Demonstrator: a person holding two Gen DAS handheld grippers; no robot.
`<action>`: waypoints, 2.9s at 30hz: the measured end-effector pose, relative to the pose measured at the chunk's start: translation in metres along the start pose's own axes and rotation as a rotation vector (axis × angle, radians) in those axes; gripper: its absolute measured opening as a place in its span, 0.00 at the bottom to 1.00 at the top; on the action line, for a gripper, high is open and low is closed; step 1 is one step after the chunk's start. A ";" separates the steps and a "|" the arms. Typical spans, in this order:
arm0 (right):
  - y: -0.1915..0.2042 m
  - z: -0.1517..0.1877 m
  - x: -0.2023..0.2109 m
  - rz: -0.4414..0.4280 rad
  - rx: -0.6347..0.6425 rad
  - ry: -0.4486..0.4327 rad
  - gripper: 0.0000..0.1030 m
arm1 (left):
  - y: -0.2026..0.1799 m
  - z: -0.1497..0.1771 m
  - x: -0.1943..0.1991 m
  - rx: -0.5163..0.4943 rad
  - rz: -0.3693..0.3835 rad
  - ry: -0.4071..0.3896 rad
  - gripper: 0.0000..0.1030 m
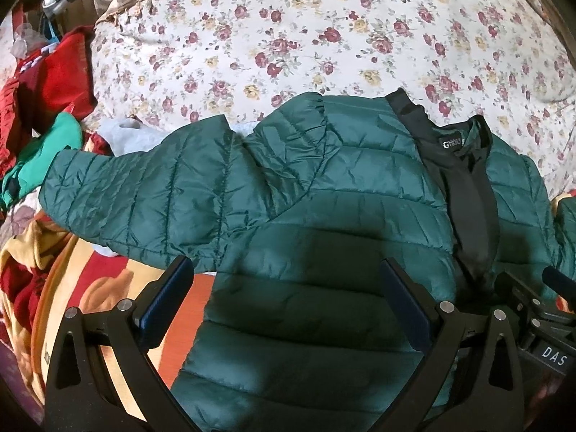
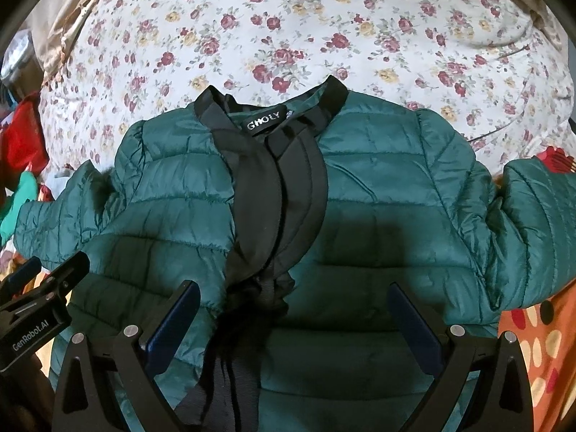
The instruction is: Fold large clothes
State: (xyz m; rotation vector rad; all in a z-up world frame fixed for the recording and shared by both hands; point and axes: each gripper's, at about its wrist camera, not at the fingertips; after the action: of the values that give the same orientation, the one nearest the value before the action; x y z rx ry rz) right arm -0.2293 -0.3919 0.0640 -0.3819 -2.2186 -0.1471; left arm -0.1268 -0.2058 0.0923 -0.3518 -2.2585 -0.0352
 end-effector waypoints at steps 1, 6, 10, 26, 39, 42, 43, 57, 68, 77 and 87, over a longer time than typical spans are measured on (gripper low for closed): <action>0.001 0.000 0.000 -0.001 0.001 -0.002 1.00 | 0.001 0.000 0.000 0.000 -0.003 0.000 0.99; 0.005 0.000 -0.002 -0.013 0.008 -0.001 1.00 | 0.004 0.000 0.000 0.009 -0.009 0.001 0.99; 0.007 0.001 -0.004 -0.018 0.008 0.006 1.00 | 0.006 -0.001 0.001 0.008 -0.016 -0.002 0.99; 0.013 0.000 -0.005 -0.018 0.023 0.010 1.00 | 0.024 -0.004 0.002 0.042 -0.042 -0.005 0.99; 0.026 0.000 -0.007 -0.047 0.039 0.011 1.00 | 0.041 -0.008 0.002 0.064 -0.071 -0.008 0.99; 0.029 0.000 -0.009 -0.051 0.046 0.018 1.00 | 0.048 -0.011 0.003 0.075 -0.082 -0.015 0.99; 0.030 0.000 -0.009 -0.054 0.046 0.018 1.00 | 0.051 -0.012 0.004 0.080 -0.086 -0.018 0.99; 0.043 -0.002 -0.010 -0.070 0.074 0.014 1.00 | 0.093 -0.025 0.001 0.145 -0.150 -0.027 0.99; 0.057 -0.001 -0.014 -0.093 0.093 0.023 1.00 | 0.142 -0.043 -0.005 0.191 -0.226 -0.041 0.99; 0.059 0.001 -0.016 -0.118 0.080 0.025 1.00 | 0.228 -0.075 -0.022 0.336 -0.297 -0.056 0.99; 0.068 0.003 -0.020 -0.132 0.095 0.030 1.00 | 0.333 -0.116 -0.059 0.513 -0.381 -0.090 0.99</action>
State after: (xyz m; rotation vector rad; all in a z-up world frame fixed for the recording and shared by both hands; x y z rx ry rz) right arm -0.1979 -0.3316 0.0448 -0.1796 -2.2121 -0.1169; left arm 0.0837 0.0838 0.0938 0.3547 -2.2933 0.3615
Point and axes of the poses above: each gripper's, at about its wrist camera, not at the fingertips, and x roughly against the way its jaws point, y to its left, z to its underside, and after that the axes turned 12 degrees about x, right-handed
